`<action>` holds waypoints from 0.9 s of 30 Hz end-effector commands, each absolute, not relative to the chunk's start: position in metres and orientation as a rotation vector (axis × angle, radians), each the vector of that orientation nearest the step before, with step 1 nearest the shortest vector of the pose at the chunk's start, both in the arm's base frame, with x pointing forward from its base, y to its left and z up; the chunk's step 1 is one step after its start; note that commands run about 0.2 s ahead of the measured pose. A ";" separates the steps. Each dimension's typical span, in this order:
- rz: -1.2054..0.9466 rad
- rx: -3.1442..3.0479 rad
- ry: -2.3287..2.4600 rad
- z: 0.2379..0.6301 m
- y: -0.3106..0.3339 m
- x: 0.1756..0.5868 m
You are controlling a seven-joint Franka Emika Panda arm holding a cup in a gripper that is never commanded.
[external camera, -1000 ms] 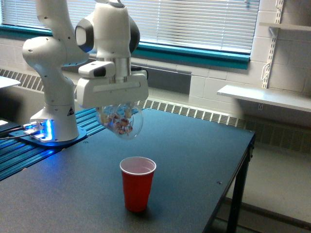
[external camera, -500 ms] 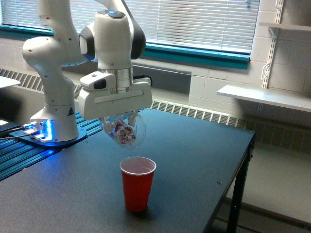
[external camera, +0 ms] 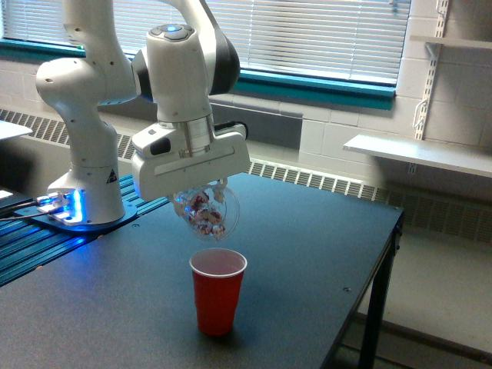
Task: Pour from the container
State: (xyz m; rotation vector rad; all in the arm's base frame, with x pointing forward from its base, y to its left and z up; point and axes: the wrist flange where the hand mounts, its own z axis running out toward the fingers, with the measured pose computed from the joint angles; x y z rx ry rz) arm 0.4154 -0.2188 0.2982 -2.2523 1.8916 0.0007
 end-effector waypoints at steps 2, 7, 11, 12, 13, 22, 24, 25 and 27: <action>0.004 -2.232 1.867 0.299 -0.224 0.412; 0.021 -2.195 1.879 0.299 -0.226 0.411; 0.033 -2.169 1.889 0.298 -0.228 0.412; 0.042 -2.163 1.885 0.297 -0.228 0.412; 0.055 -2.160 1.881 0.296 -0.228 0.412; 0.101 -2.074 1.902 0.282 -0.235 0.410; 0.106 -2.054 1.912 0.279 -0.238 0.409; 0.111 -2.043 1.923 0.278 -0.240 0.408; 0.115 -2.025 1.933 0.277 -0.243 0.407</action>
